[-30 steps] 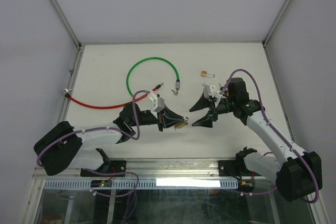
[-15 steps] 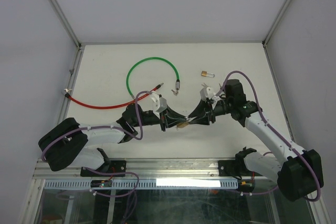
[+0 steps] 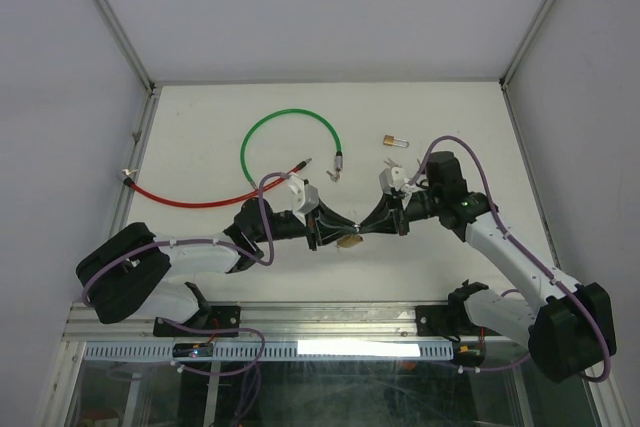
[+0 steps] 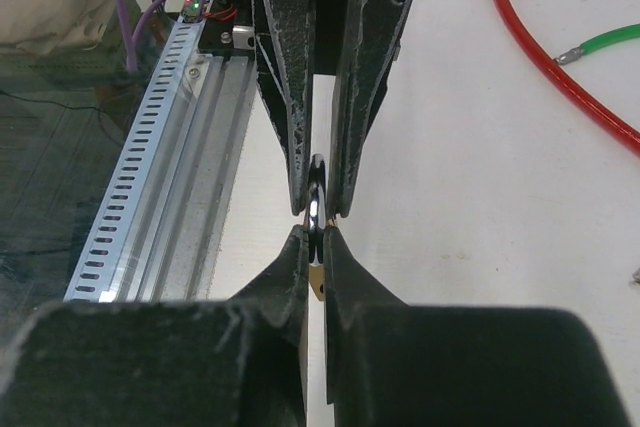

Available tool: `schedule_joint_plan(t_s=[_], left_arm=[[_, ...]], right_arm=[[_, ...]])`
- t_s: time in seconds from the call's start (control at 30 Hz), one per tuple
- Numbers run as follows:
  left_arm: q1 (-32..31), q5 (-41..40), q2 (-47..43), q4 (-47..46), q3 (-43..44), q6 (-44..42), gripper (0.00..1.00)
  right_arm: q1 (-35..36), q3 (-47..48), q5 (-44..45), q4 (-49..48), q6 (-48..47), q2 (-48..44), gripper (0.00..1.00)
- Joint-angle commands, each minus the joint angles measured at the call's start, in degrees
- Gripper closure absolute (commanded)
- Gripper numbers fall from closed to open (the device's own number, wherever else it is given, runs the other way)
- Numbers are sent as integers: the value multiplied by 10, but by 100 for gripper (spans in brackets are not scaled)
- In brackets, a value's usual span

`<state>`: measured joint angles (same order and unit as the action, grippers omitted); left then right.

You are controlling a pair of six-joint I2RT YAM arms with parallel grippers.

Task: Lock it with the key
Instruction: Lock the lock.

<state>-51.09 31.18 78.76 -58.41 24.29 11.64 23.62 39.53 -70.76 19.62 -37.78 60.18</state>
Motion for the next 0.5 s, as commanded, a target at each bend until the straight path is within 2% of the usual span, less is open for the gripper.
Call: schedule_joint_plan(t_s=[0.0,0.23,0.33,0.47], left_arm=[[-5,-48,-8,-92,8,7,80],[-5,-97,-33,-148,-47,23,41],[-5,-135,-50,-201,-92,21,23],[-5,-177,-73,-286,-163,29,5]], right_arm=[[9,19,-37,4,3,1,100],[-8,28,-72,-7,47,9,100],[-19,28,-83,-17,67,7,100],[-32,28,-95,-31,90,6,100]])
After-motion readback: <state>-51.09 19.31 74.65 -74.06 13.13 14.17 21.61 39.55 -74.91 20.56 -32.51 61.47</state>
